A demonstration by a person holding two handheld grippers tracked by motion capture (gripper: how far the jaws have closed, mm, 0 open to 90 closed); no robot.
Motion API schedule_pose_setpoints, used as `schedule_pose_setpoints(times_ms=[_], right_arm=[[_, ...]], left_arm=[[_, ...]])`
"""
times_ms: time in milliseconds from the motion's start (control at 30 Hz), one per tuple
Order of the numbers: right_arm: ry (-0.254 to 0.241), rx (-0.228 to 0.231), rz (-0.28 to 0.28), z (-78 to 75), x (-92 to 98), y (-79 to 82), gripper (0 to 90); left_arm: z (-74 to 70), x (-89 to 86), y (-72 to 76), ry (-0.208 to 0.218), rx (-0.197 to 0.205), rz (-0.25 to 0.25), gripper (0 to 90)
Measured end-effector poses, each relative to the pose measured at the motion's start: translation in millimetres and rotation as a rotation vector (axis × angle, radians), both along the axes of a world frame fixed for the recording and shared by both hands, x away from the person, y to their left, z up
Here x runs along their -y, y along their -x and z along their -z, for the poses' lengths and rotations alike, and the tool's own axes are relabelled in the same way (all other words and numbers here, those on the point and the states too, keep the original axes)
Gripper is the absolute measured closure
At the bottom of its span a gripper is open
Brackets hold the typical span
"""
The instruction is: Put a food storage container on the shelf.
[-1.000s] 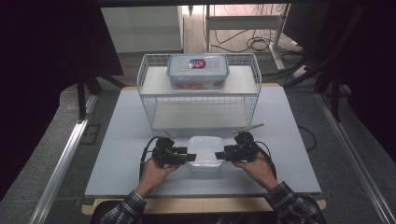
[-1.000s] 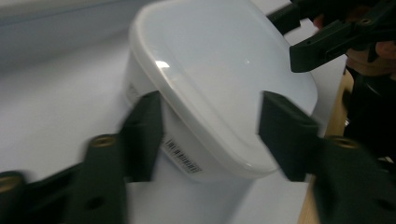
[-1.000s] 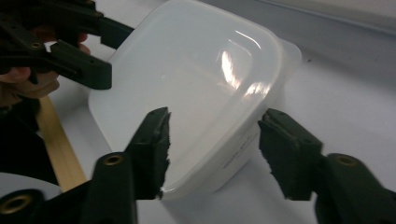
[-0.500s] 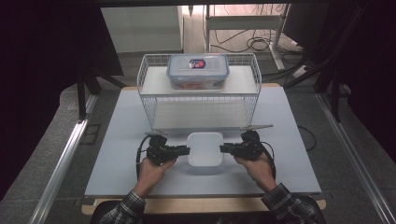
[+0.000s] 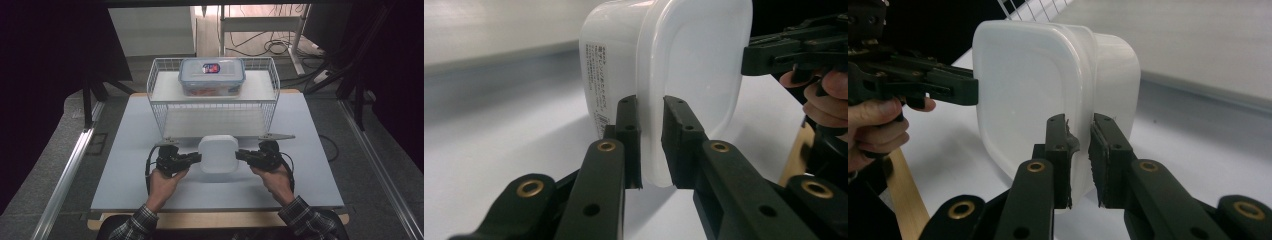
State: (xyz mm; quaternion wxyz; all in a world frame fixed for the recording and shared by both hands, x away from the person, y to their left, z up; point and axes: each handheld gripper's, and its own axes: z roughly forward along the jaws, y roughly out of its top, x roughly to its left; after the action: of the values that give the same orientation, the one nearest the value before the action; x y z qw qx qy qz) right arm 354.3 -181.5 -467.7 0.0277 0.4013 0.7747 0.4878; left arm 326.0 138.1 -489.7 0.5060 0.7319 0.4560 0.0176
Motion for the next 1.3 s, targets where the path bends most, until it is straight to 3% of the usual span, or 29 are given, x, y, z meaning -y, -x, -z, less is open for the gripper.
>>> schedule_pose_setpoints(times_ms=[233,433,467,833,1300], right_arm=[[-0.016,0.034,-0.002,-6.2,-3.5,0.1,79.1],[-0.02,0.064,-0.007,-20.2,-9.8,-2.3,79.1],[-0.018,0.087,-0.011,-27.5,-12.2,-4.0,79.1],[-0.026,0.145,-0.016,-61.2,-15.4,-14.0,79.1],[-0.056,0.177,-0.014,-90.8,-13.3,-25.2,78.9]], left_arm=[[-11.2,-1.9,1.6,-0.024,0.035,-0.025,78.3],[-27.3,-7.7,0.0,-0.029,0.07,-0.035,78.3],[-34.1,-9.3,-1.3,-0.032,0.084,-0.035,78.3],[-70.9,-11.9,-10.7,-0.045,0.15,-0.041,78.3],[-105.8,-10.1,-17.6,-0.061,0.205,-0.046,78.4]])
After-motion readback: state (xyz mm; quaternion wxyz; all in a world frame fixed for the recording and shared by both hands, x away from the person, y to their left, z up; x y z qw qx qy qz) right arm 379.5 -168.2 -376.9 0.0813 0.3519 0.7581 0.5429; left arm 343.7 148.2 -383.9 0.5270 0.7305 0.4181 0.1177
